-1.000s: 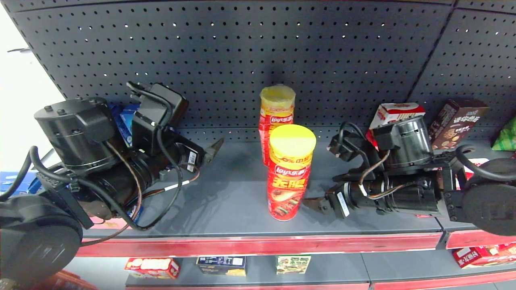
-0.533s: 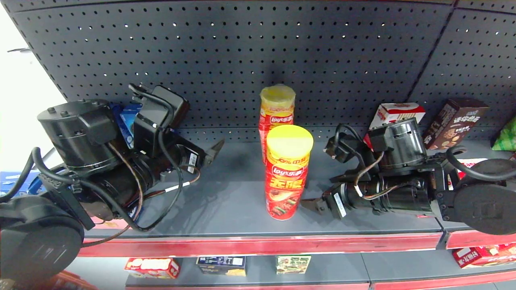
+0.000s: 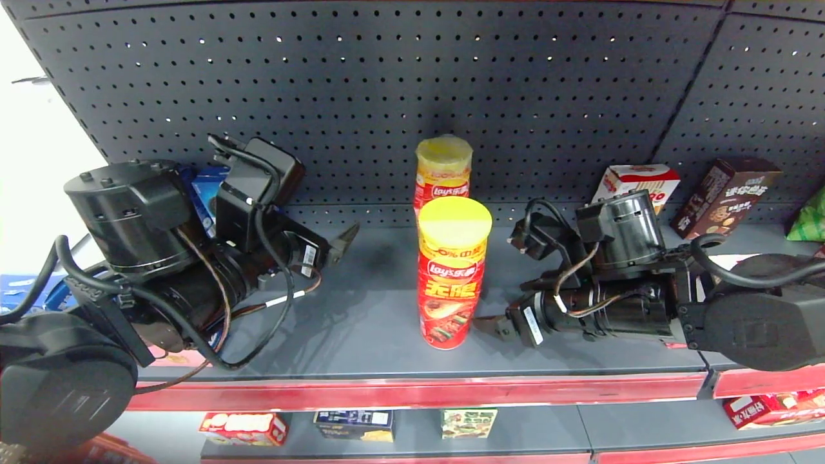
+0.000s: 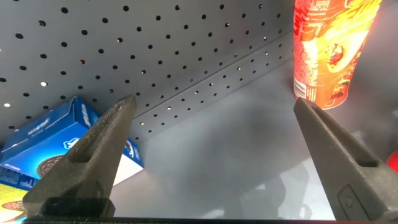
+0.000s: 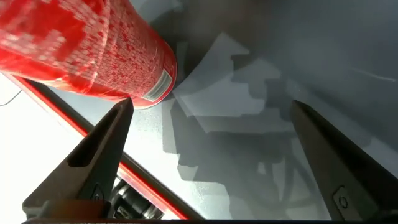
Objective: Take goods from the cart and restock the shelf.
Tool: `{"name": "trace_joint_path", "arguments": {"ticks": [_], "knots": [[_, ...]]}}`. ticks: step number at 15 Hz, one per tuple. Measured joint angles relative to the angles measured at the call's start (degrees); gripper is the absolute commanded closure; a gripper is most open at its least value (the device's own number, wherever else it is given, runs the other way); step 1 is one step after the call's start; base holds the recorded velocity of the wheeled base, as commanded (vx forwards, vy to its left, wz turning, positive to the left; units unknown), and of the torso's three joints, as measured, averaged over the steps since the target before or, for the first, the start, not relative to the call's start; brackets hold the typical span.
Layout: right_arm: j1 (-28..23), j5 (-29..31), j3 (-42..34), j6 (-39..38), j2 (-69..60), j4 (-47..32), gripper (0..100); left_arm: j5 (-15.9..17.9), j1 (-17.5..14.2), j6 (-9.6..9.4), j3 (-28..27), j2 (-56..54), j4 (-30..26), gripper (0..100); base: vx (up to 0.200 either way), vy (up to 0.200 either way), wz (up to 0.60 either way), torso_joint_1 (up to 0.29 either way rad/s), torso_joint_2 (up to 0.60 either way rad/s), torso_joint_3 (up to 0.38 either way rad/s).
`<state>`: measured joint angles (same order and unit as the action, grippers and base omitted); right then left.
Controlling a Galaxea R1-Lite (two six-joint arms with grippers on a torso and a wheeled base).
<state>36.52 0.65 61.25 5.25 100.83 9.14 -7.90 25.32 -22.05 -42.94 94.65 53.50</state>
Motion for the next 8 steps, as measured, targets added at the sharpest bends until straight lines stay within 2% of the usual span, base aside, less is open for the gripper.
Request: {"name": "trace_joint_path", "arguments": {"ticks": [8], "knots": [[-0.4, 0.2, -0.5, -0.2, -2.0, 0.0, 0, 0.0, 0.3, -0.02, 0.2, -0.6, -0.4, 0, 0.000, 0.000, 0.00, 0.000, 0.00, 0.000]]}}
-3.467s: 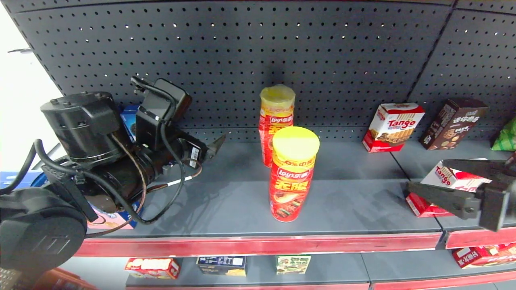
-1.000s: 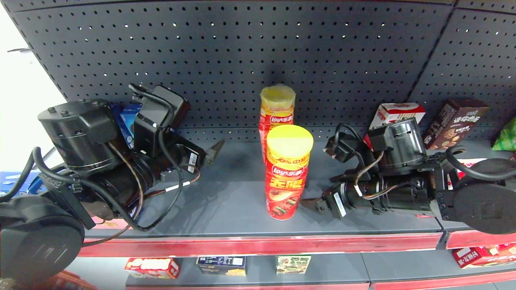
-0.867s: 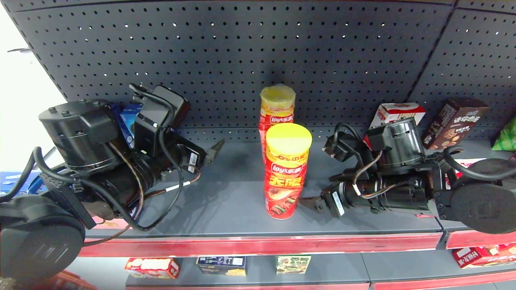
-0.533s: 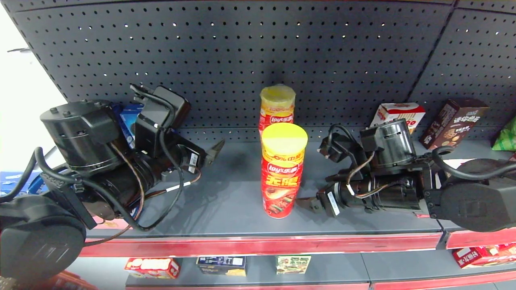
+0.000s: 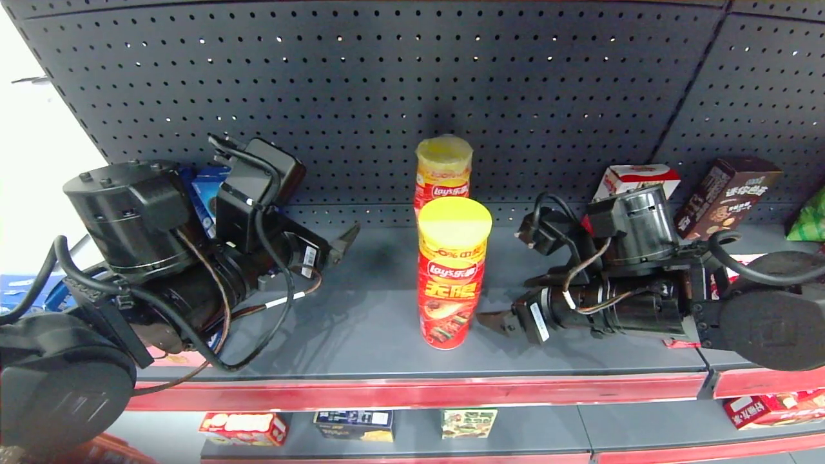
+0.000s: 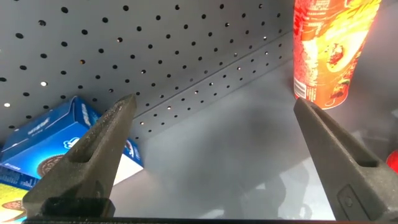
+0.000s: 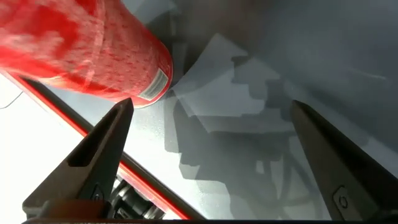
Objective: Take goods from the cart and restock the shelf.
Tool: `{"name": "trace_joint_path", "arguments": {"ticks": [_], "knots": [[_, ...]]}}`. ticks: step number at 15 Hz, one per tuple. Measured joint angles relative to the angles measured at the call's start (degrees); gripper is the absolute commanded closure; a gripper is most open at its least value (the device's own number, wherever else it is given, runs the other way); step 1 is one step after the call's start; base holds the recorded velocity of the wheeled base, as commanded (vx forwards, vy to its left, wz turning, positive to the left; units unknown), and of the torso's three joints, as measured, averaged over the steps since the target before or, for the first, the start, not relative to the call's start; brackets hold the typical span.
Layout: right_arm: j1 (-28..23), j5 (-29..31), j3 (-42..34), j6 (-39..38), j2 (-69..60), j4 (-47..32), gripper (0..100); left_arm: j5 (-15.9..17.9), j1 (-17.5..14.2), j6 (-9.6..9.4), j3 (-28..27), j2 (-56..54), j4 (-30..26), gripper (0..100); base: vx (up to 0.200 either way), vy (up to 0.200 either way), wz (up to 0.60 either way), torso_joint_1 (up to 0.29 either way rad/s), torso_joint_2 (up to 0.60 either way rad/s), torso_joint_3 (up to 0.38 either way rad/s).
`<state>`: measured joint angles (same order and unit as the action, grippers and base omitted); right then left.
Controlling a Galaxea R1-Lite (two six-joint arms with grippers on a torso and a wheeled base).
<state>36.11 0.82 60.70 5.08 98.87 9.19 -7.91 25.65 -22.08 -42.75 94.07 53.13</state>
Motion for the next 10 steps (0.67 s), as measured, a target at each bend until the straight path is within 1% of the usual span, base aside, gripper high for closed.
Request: {"name": "trace_joint_path", "arguments": {"ticks": [3, 5, 8, 10], "knots": [[-0.1, 1.3, -0.5, -0.3, -4.5, 0.0, 0, -0.1, 0.8, -1.49, 1.2, -4.8, -1.9, 0, 0.000, 0.000, 0.00, 0.000, 0.00, 0.000], [-0.6, 1.9, -2.1, -0.4, -9.6, 0.0, 0, -0.1, 1.0, -1.82, 3.1, -9.7, -3.4, 0, 0.000, 0.000, 0.00, 0.000, 0.00, 0.000], [-1.8, 3.5, -6.4, -0.5, -19.6, -0.1, 0, -0.2, 0.8, -1.67, 8.8, -19.5, -5.4, 0, 0.000, 0.000, 0.00, 0.000, 0.00, 0.000], [-2.9, 4.4, -10.2, -0.5, -28.3, -0.2, 0, -0.4, 0.6, -0.85, 14.5, -27.4, -6.1, 0, 0.000, 0.000, 0.00, 0.000, 0.00, 0.000]]}}
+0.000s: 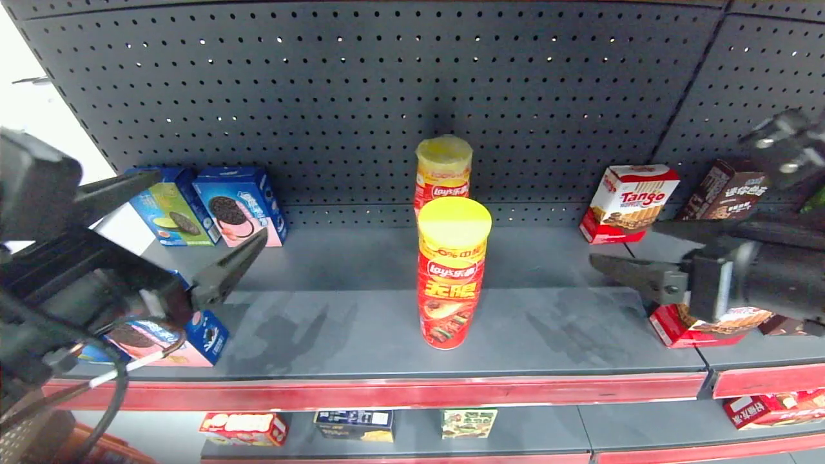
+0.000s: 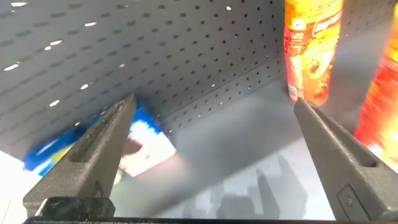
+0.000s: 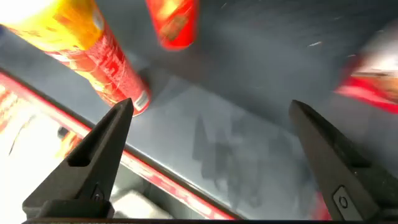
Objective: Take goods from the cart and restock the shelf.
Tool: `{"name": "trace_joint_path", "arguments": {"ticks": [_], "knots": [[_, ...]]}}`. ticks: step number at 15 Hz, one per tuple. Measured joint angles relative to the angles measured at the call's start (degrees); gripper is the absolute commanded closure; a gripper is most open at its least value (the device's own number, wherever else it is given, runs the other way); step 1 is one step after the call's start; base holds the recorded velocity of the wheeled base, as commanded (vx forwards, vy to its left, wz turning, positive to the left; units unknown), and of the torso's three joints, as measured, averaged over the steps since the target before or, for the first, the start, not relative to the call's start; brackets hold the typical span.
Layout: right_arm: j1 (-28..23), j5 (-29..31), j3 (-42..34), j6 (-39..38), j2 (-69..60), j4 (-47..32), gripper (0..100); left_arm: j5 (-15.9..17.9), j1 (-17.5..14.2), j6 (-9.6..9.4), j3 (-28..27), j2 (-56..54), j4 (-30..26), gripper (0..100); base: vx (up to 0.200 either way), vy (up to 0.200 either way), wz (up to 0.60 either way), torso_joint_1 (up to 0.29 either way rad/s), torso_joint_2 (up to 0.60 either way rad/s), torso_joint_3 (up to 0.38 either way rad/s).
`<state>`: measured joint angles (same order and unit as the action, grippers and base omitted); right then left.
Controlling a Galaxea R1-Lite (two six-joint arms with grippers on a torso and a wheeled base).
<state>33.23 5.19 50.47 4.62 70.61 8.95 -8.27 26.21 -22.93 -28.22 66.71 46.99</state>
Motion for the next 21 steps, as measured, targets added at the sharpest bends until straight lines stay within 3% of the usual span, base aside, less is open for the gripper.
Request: {"name": "trace_joint_path", "arguments": {"ticks": [3, 5, 10, 14, 17, 21], "knots": [[-2.7, 0.3, -7.2, -0.1, -12.6, -0.3, 0, -1.5, -0.1, 0.79, 8.6, -11.0, -1.2, 0, 0.000, 0.000, 0.00, 0.000, 0.00, 0.000], [-4.7, 0.3, -14.0, -0.2, -20.6, -0.4, 0, -2.2, 0.0, 0.93, 14.2, -18.9, -5.0, 0, 0.000, 0.000, 0.00, 0.000, 0.00, 0.000], [-6.6, 0.4, -33.0, -0.7, -39.4, -0.4, 0, -2.5, 0.0, 1.23, 21.1, -42.5, -30.5, 0, 0.000, 0.000, 0.00, 0.000, 0.00, 0.000], [-9.1, 1.8, -44.3, -2.2, -51.0, -0.5, 0, -2.5, -0.1, 2.79, 24.7, -58.9, -45.1, 0, 0.000, 0.000, 0.00, 0.000, 0.00, 0.000], [-13.5, 2.2, -48.6, -3.6, -58.5, -4.7, 0, -2.6, -0.8, 4.33, 26.4, -63.8, -46.5, 0, 0.000, 0.000, 0.00, 0.000, 0.00, 0.000], [-27.1, 4.2, -49.2, -6.3, -64.5, -8.8, 0, -2.8, -8.9, 4.33, 26.7, -63.7, -46.4, 0, 0.000, 0.000, 0.00, 0.000, 0.00, 0.000]]}}
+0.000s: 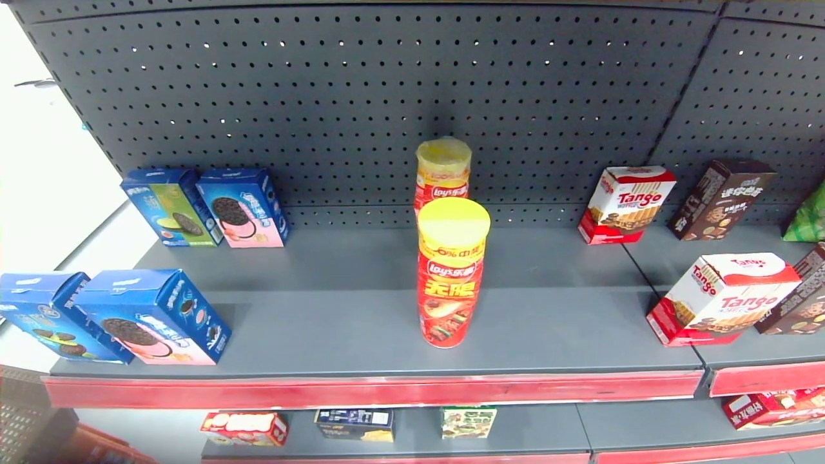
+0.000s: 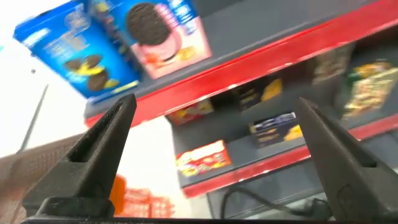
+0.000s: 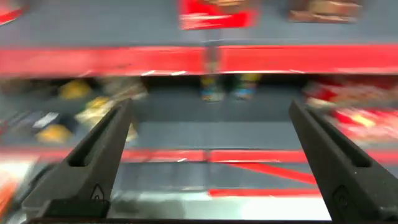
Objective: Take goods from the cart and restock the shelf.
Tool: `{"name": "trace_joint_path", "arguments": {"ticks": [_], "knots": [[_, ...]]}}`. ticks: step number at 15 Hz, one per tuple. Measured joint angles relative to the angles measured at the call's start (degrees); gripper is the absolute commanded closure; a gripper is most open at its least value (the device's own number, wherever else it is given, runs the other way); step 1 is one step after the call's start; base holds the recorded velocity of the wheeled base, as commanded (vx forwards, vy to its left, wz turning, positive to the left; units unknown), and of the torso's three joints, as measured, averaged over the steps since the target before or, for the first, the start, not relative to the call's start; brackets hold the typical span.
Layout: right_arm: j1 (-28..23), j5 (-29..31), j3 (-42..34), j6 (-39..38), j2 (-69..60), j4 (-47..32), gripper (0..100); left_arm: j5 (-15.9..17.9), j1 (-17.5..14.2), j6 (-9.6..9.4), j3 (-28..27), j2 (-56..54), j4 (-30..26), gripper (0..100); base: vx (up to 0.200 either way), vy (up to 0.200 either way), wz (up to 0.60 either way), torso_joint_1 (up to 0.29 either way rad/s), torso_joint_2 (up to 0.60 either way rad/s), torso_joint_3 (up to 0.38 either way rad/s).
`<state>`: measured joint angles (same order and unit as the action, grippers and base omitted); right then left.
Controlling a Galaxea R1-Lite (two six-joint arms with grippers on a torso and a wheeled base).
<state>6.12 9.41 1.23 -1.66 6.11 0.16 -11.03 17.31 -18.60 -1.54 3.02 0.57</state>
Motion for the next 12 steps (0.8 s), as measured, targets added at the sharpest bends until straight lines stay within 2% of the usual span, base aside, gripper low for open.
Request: {"name": "trace_joint_path", "arguments": {"ticks": [3, 4, 6, 12], "knots": [[-5.8, 1.0, -0.1, 0.5, -3.7, 0.1, 0, -2.1, -1.3, -1.87, 0.0, 0.2, 0.2, 0, 0.000, 0.000, 0.00, 0.000, 0.00, 0.000], [-6.0, -1.5, -0.1, 1.2, -4.2, 0.2, 0, -2.1, -1.5, -2.06, 0.0, 0.3, 0.2, 0, 0.000, 0.000, 0.00, 0.000, 0.00, 0.000], [-5.9, -11.8, -0.7, 2.3, -5.0, 0.3, 0, -2.1, -1.6, -1.45, 0.0, 0.4, 0.2, 0, 0.000, 0.000, 0.00, 0.000, 0.00, 0.000], [-6.1, -11.8, -1.2, 2.2, -5.9, -0.2, 0, -2.0, -1.9, 0.11, 0.0, 0.7, 0.1, 0, 0.000, 0.000, 0.00, 0.000, 0.00, 0.000]]}}
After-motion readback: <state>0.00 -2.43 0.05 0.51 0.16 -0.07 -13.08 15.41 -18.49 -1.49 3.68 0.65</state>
